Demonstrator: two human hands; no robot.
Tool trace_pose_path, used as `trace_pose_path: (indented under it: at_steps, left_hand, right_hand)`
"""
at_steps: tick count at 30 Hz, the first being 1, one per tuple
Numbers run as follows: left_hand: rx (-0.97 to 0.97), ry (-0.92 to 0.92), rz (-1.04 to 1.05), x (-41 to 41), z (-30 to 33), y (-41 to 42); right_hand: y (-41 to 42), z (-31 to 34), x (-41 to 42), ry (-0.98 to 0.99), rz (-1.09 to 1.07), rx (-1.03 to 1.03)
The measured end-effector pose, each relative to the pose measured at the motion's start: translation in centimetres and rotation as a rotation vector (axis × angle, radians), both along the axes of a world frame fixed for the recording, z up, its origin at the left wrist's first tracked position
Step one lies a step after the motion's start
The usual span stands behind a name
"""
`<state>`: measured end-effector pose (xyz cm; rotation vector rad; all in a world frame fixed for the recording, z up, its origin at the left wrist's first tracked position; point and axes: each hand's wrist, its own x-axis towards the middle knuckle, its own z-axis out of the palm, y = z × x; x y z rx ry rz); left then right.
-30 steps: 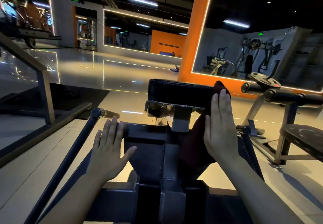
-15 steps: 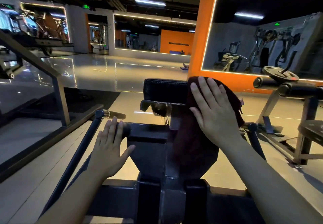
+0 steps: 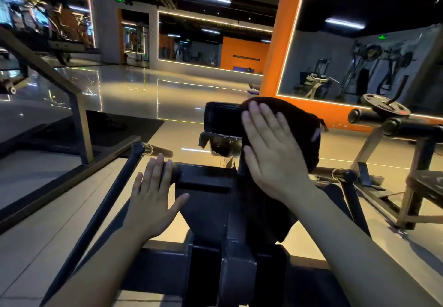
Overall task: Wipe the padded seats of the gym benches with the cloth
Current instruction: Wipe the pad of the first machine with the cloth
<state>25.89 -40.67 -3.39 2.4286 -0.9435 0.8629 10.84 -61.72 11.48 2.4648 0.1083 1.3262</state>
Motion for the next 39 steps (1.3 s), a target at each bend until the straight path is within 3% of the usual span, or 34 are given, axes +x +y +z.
trace_pose_path:
  at_steps: [8,17,25,30,34,39]
  left_hand:
    - [0.006,0.017,0.015,0.0,0.0,0.2]
    - [-0.003,-0.002,-0.039,0.5,-0.2,0.4]
    - [0.018,0.026,-0.014,0.2,-0.1,0.5]
    - [-0.005,0.208,-0.074,-1.2,1.2,1.3]
    - [0.072,0.353,-0.061,-6.9,3.2,2.5]
    - [-0.344,0.587,-0.388,-16.9,6.1,4.3]
  right_hand:
    - [4.0,2.6,5.2,0.208,0.006,-0.341]
    - [-1.8,0.4,0.0,-0.06,-0.114,-0.288]
    - [-4.6,-2.5,-5.7,-0.061,-0.152,0.164]
    - [-1.8,-1.1,-7.0,0.035,-0.079,0.474]
    - [1.3,-0.9,-9.4,0.168,-0.005,0.59]
    - [7.5,-1.3,-12.0,0.153,0.182,0.76]
